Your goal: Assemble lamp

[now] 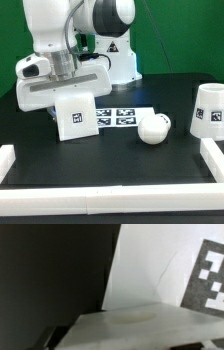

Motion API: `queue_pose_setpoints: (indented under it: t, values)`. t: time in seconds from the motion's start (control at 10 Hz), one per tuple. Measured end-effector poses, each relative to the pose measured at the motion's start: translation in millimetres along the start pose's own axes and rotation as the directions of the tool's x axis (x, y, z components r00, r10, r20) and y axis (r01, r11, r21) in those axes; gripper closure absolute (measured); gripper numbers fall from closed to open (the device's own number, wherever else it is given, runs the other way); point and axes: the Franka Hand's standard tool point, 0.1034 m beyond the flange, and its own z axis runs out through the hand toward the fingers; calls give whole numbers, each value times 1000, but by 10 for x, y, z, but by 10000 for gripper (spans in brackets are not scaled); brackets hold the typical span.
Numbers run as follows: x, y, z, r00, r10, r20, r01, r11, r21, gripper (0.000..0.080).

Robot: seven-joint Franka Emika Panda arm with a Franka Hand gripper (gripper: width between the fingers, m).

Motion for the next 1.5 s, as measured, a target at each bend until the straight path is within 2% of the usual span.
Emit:
queue_pose_setpoints:
  t: [0.2,0.3,0.6,0.8,1.1,1.3,1.4,1.5]
  values:
    - [0,0,0,1000,0,0,0,1000,0,363]
    - [6,17,-11,998,-64,1,64,998,-8,363]
    - [113,103,-138,937,-348,6,348,936,-50,361]
    - [127,97,-174,909,-418,4,417,906,-68,361]
    - [115,96,-164,910,-414,6,414,908,-67,361]
    - [205,196,-228,842,-539,12,538,839,-77,361]
    - [311,246,-284,790,-613,15,611,786,-94,361]
    - [408,237,-314,717,-696,29,696,713,-88,361]
